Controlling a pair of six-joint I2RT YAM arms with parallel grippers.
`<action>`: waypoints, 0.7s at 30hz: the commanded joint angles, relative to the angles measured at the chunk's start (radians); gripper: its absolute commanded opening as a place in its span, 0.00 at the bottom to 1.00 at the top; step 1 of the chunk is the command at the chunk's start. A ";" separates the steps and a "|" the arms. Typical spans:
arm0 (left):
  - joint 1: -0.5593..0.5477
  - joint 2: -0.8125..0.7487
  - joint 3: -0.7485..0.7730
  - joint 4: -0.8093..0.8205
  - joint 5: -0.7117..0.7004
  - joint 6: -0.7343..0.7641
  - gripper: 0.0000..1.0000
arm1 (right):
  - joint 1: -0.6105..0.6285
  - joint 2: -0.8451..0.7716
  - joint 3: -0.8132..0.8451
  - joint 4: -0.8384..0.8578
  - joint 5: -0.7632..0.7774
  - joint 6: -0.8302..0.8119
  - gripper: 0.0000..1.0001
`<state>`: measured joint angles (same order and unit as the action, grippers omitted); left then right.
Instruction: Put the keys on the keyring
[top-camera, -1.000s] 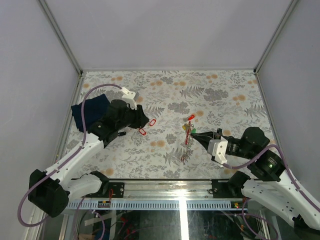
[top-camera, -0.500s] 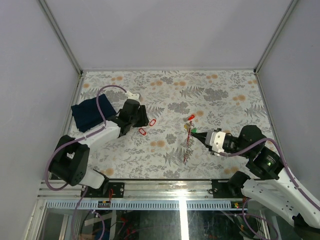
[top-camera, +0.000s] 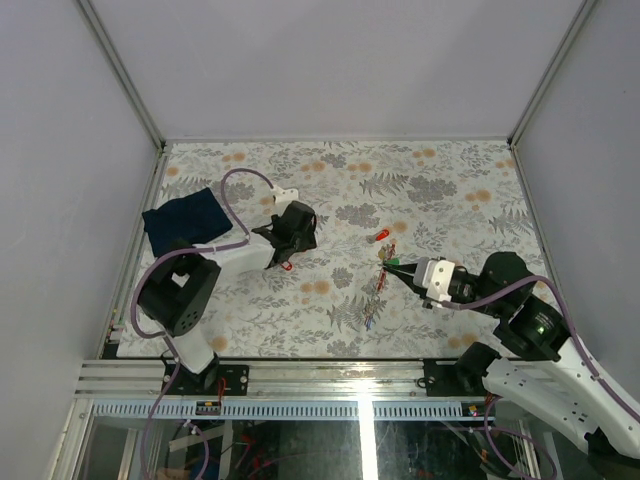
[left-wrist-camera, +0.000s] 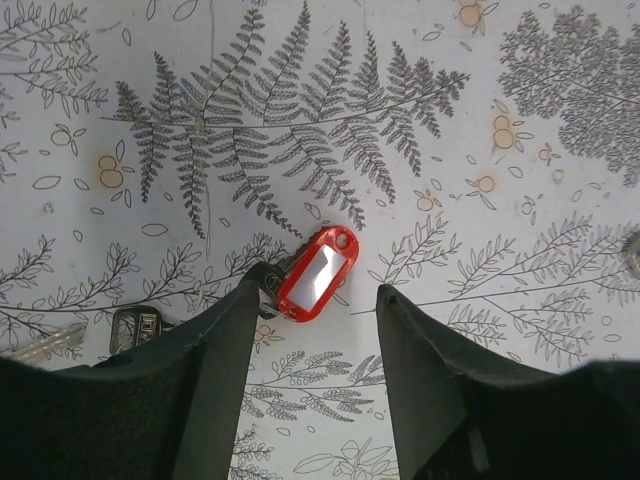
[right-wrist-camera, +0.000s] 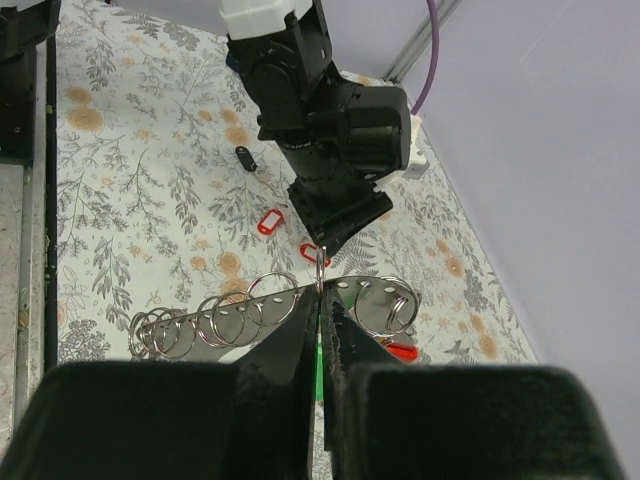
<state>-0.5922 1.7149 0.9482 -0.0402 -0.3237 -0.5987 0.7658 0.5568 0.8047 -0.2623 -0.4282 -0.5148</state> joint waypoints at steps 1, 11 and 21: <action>-0.012 0.008 0.011 0.016 -0.083 -0.077 0.49 | 0.005 -0.023 0.020 0.059 0.012 0.019 0.00; -0.018 0.037 -0.003 -0.004 -0.079 -0.085 0.44 | 0.006 -0.029 0.014 0.069 -0.012 0.054 0.00; -0.021 0.059 -0.015 0.022 -0.058 -0.083 0.43 | 0.005 -0.029 0.012 0.068 -0.023 0.060 0.00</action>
<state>-0.6083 1.7477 0.9363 -0.0525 -0.3630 -0.6750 0.7658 0.5385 0.8043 -0.2611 -0.4366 -0.4728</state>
